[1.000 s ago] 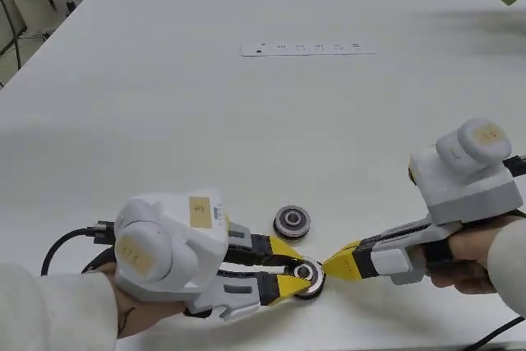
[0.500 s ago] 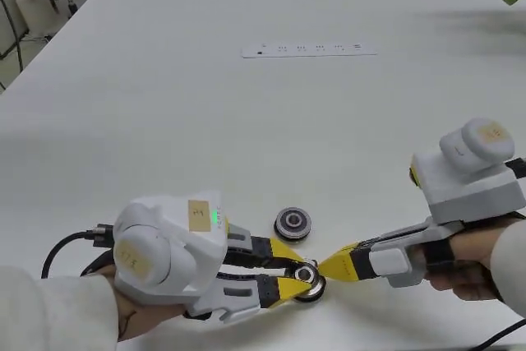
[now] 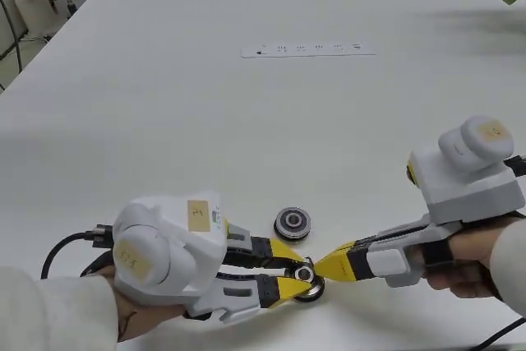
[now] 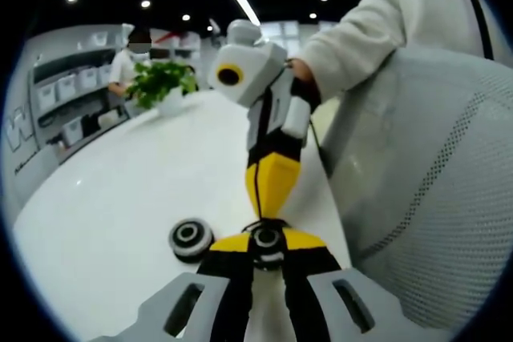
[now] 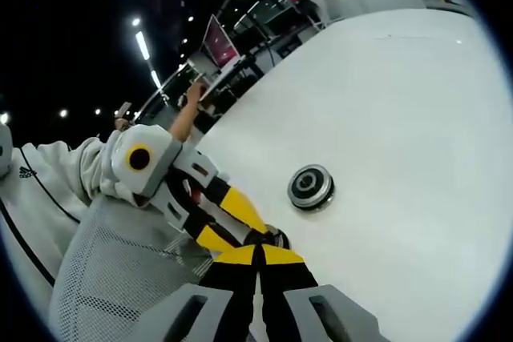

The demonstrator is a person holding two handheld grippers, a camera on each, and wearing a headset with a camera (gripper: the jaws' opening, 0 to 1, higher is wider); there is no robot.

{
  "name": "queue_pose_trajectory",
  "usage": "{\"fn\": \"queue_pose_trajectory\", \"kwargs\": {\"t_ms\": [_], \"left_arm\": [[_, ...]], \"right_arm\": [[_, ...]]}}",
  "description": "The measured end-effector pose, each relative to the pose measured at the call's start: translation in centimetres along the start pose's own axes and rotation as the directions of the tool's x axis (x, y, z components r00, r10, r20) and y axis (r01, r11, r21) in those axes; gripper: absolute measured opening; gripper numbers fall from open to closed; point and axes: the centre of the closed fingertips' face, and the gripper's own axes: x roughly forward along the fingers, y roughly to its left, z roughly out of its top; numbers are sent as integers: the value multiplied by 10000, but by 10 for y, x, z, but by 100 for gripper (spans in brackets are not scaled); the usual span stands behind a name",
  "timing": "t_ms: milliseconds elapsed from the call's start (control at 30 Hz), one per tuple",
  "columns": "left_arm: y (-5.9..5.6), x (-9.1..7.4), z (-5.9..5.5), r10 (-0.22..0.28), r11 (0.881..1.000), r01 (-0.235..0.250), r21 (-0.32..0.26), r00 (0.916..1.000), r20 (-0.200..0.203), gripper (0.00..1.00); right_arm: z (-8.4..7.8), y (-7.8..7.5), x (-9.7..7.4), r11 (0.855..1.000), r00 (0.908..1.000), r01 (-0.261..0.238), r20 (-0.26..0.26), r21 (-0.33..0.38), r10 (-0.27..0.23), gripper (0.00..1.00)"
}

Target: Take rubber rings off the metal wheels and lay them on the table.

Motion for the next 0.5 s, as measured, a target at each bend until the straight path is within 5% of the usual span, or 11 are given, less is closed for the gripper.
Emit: {"fn": "queue_pose_trajectory", "kwargs": {"t_ms": [200,500], "left_arm": [[0,0,0,37,10000,-37,-5,10000,-6,14],[0,1,0,80,9999,-80,-90,10000,-15,14]], "right_arm": [[7,6,-2,9995,9990,-284,345,-115,288,0],[0,-5,-3,9989,9996,264,-48,-394,-266,0]]}}
